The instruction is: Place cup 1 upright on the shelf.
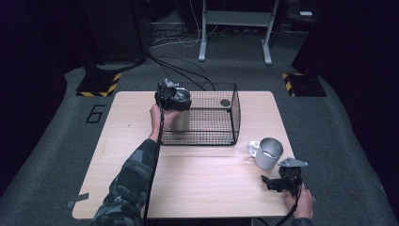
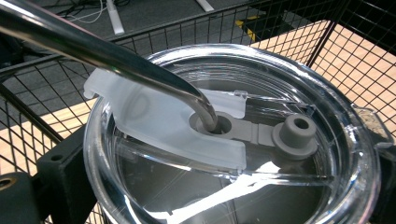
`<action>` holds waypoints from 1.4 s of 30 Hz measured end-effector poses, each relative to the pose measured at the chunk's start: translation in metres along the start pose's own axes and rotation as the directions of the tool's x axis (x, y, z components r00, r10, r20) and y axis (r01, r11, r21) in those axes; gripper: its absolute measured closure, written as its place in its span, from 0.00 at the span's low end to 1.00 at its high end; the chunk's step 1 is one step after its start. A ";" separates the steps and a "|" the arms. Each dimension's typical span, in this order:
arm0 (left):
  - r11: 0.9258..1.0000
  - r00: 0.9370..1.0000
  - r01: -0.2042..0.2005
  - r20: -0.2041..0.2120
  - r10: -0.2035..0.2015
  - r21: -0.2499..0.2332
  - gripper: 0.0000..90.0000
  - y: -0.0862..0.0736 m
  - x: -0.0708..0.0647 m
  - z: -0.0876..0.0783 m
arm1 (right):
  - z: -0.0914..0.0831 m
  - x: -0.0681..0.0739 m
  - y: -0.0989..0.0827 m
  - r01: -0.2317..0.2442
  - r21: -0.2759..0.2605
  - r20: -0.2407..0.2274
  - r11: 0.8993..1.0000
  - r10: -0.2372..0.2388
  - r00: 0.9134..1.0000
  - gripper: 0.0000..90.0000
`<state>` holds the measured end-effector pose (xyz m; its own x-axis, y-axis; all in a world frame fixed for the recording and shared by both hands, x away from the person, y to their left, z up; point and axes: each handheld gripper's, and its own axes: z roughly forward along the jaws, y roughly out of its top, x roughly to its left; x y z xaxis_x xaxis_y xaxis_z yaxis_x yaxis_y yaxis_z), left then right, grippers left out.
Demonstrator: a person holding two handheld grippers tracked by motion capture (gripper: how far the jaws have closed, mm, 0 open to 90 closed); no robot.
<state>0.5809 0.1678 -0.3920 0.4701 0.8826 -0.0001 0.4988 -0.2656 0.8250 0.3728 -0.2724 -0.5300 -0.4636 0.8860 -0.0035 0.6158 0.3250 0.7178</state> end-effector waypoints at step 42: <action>0.999 1.000 -0.011 -0.026 0.012 0.036 0.00 -0.007 -0.006 -0.007 | 0.000 0.000 0.000 -0.001 0.000 0.000 1.000 0.001 1.000 0.00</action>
<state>0.5695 0.1673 -0.3939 0.4573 0.8890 0.0244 0.5194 -0.2893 0.8041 0.3728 -0.2723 -0.5300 -0.4629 0.8864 -0.0025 0.6165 0.3239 0.7176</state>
